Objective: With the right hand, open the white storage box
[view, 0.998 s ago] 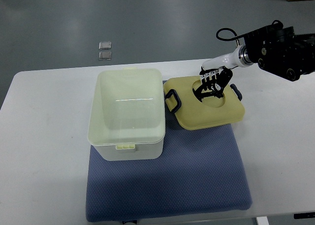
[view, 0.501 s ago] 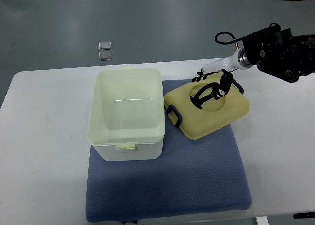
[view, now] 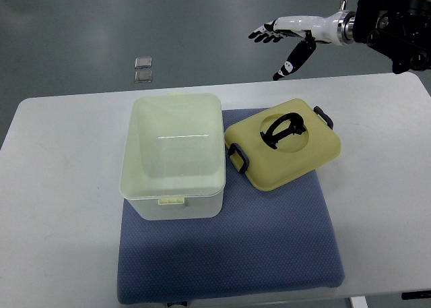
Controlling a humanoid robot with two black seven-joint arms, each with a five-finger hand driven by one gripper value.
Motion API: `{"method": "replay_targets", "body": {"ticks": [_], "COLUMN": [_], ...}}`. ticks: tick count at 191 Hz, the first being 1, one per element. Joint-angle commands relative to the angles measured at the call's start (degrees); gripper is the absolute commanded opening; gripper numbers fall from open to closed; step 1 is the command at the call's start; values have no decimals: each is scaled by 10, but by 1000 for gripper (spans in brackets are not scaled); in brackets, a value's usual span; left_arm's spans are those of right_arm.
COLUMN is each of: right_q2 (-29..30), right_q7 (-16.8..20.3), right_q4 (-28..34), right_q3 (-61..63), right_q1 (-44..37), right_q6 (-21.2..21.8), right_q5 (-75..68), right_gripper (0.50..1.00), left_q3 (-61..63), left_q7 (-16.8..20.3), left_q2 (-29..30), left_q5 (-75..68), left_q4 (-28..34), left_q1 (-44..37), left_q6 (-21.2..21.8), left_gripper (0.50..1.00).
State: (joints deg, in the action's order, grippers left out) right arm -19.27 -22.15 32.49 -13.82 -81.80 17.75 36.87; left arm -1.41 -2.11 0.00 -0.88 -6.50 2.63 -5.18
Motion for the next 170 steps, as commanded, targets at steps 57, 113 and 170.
{"method": "replay_targets", "body": {"ticks": [57,113,170], "right_q2": [75,94,93], "right_q7": [1,-6,-6], "right_q4": [-10,-10,-9], "right_q3": [403,451,460], "right_q1": [241,303,310], "right_q6": [-149,-150,-147], "right_q5": [-210,-211,-211], "right_gripper": [897,899,928], "left_q3": [0,0,0], "left_q7": [0,0,0], "left_q2": [0,0,0], "left_q5": [0,0,0], "left_q4": [0,0,0], "left_q1": [0,0,0], "left_q6": [0,0,0], "left_gripper": [1000,1000,1000]}}
